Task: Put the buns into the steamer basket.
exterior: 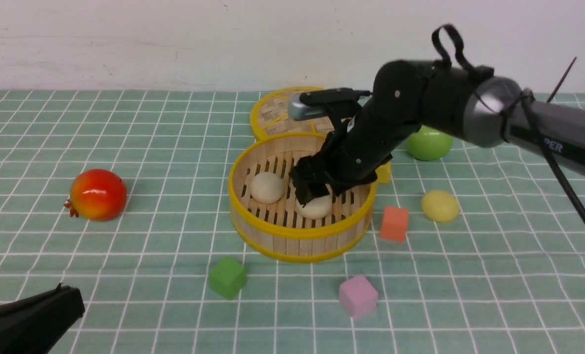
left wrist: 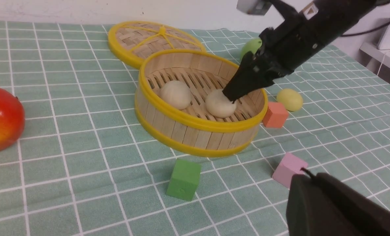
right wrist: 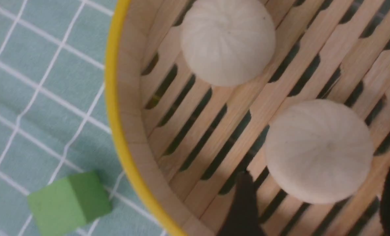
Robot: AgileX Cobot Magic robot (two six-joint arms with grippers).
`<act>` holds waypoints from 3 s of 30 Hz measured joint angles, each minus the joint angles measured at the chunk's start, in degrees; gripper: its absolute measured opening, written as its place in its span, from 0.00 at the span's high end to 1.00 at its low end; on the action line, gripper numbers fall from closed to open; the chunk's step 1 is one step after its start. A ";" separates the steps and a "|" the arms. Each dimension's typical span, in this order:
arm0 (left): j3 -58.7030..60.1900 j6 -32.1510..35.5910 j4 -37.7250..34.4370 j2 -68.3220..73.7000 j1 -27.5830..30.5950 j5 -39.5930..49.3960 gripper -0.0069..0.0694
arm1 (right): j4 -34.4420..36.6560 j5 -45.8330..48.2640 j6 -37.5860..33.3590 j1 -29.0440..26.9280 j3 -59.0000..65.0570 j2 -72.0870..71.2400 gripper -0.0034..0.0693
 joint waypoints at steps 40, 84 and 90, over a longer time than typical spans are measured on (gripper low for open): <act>0.00 0.00 0.05 0.00 0.00 0.00 0.87 | -6.00 4.73 6.25 -20.54 -0.71 6.99 0.54; 0.00 0.00 0.05 0.00 0.00 0.00 0.83 | 12.67 -25.81 -12.58 -3.54 -0.66 8.29 0.38; 0.00 0.00 0.05 0.00 0.00 0.00 0.83 | 8.55 -15.59 -12.40 -3.60 -0.60 0.70 0.20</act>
